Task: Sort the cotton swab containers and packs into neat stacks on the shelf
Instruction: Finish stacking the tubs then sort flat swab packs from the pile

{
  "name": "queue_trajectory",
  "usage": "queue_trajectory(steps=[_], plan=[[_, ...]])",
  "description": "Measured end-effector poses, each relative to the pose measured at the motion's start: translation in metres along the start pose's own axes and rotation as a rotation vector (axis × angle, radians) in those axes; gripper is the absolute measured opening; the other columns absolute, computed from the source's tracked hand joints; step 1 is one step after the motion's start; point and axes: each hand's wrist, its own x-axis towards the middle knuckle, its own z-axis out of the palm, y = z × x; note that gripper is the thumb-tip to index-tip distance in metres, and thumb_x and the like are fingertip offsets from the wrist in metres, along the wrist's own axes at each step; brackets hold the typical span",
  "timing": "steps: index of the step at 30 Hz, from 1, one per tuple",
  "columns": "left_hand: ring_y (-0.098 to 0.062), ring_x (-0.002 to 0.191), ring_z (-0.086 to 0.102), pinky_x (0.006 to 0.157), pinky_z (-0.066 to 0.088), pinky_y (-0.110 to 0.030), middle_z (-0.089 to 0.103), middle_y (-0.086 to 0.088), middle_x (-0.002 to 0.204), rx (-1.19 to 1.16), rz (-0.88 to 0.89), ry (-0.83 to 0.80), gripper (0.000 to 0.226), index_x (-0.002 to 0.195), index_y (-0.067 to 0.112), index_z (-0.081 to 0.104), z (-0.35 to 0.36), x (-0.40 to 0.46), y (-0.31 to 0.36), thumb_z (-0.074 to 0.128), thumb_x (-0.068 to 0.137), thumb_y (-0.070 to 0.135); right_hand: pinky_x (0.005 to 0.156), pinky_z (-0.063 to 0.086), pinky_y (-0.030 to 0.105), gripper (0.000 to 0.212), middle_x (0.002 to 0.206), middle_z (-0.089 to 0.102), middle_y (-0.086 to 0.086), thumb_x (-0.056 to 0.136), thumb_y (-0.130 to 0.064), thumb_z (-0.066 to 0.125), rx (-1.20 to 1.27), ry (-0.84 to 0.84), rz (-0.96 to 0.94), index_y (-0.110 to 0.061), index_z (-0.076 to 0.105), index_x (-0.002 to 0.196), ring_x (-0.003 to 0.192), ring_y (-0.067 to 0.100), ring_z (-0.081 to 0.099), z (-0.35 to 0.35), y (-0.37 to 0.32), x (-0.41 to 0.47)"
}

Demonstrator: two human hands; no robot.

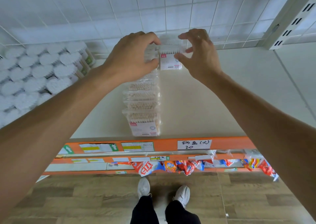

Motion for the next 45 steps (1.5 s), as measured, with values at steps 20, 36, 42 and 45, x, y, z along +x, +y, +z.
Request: queue_trajectory(steps=[20,36,42,45], plan=[[-0.018,0.133,0.05,0.109,0.041,-0.035,0.062,-0.001,0.135,-0.096,-0.022,0.141,0.053,0.135,0.019,0.059,-0.09,-0.319,-0.093,0.054,0.089,0.046,0.117,0.029,0.034,0.076,0.165,0.022,0.0,0.094,-0.052,0.058,-0.013,-0.384,-0.257,-0.016,0.03,0.155,0.148,0.018,0.028,0.022,-0.252,-0.201],[-0.018,0.141,0.04,0.101,0.051,-0.044,0.053,-0.001,0.144,-0.057,-0.487,0.243,0.056,0.148,0.027,0.046,-0.198,-0.604,-0.314,0.053,0.096,0.045,0.116,0.027,0.031,0.069,0.157,0.035,0.0,0.095,-0.046,0.061,0.043,-0.614,-0.568,-0.018,0.034,0.152,0.144,0.018,0.034,0.24,-0.535,-0.221],[-0.022,0.144,0.038,0.114,0.034,-0.037,0.053,-0.004,0.146,-0.027,-0.472,0.242,0.058,0.148,0.024,0.046,-0.21,-0.576,-0.399,0.053,0.094,0.047,0.117,0.031,0.036,0.067,0.158,0.032,-0.003,0.096,-0.046,0.06,0.077,-0.653,-0.539,-0.022,0.032,0.153,0.145,0.015,0.03,0.317,-0.578,-0.177],[-0.021,0.142,0.039,0.112,0.036,-0.038,0.053,-0.001,0.145,-0.039,-0.469,0.243,0.058,0.147,0.024,0.047,-0.223,-0.562,-0.446,0.053,0.094,0.045,0.114,0.033,0.03,0.064,0.153,0.038,-0.003,0.097,-0.043,0.06,0.133,-0.67,-0.497,-0.02,0.036,0.151,0.141,0.014,0.035,0.358,-0.604,-0.149]])
